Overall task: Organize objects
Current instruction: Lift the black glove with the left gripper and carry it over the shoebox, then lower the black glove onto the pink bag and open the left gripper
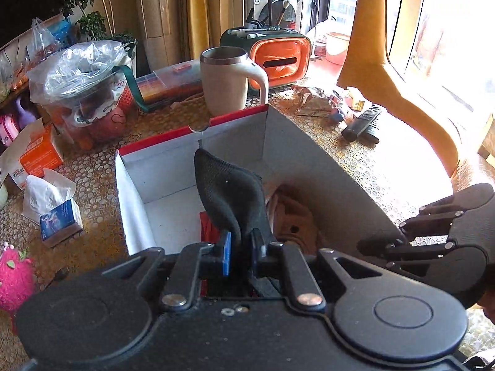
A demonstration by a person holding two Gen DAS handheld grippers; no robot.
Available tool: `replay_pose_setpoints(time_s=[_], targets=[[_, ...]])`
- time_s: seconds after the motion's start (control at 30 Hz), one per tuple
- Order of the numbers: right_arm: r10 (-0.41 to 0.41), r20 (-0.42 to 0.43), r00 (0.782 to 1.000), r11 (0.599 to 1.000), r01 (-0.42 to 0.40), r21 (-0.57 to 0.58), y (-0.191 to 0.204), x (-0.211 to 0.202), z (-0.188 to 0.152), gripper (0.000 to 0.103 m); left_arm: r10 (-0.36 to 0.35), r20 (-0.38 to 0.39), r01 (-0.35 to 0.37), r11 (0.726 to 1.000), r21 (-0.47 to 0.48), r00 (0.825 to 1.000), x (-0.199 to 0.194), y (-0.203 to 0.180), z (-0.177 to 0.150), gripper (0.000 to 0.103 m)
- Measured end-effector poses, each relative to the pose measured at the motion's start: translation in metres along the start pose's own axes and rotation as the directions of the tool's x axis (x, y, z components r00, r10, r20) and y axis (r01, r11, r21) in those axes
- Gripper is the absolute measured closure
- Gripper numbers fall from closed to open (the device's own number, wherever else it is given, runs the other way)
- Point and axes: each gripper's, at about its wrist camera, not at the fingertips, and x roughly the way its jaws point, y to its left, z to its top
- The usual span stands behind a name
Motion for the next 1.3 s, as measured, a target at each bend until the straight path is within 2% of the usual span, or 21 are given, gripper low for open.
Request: replay_pose_setpoints(time_s=[0.4, 0.57, 0.83, 0.93, 0.97, 1.0, 1.07, 1.2, 1.3], targets=[[0.008, 0.001, 1.0, 1.0, -0.008, -0.026, -0.001, -0.002, -0.003, 0.096, 0.043, -0.127, -0.041, 0.999, 0.02, 0.991, 0.048, 0.002, 0.001, 0.092], [0.009, 0.002, 1.0, 0.999, -0.009, -0.05, -0.001, -0.004, -0.007, 0.096, 0.034, -0.159, -0.027, 0.999, 0.041, 0.987, 0.053, -0.003, -0.001, 0.09], [0.015, -0.003, 1.0, 0.998, -0.015, -0.054, -0.007, -0.008, -0.012, 0.096, -0.01, -0.21, 0.013, 1.0, 0.016, 0.978, 0.056, -0.001, -0.004, 0.082], [0.013, -0.007, 1.0, 0.998, -0.014, -0.055, -0.007, -0.009, -0.014, 0.096, -0.001, -0.202, 0.004, 1.0, 0.015, 0.979, 0.052, -0.001, -0.005, 0.067], [0.012, -0.007, 1.0, 0.998, -0.013, -0.053, -0.007, -0.009, -0.014, 0.096, 0.016, -0.192, -0.012, 1.0, 0.019, 0.981, 0.049, -0.001, -0.005, 0.052], [0.011, -0.007, 1.0, 0.999, -0.011, -0.052, -0.007, -0.01, -0.015, 0.096, 0.02, -0.177, -0.016, 1.0, 0.022, 0.984, 0.046, -0.001, -0.005, 0.047], [0.01, -0.004, 1.0, 0.999, -0.01, -0.052, -0.007, -0.011, -0.016, 0.096, 0.007, -0.167, -0.004, 1.0, 0.021, 0.986, 0.041, -0.002, -0.005, 0.047], [0.004, -0.007, 1.0, 0.999, -0.004, -0.049, -0.006, -0.011, -0.017, 0.096, 0.011, -0.129, -0.009, 1.0, 0.017, 0.992, 0.026, -0.001, -0.007, 0.036], [0.0, -0.009, 1.0, 0.999, -0.001, -0.043, -0.005, -0.011, -0.017, 0.096, 0.012, -0.094, -0.011, 1.0, 0.002, 0.996, 0.011, 0.001, -0.008, 0.032]])
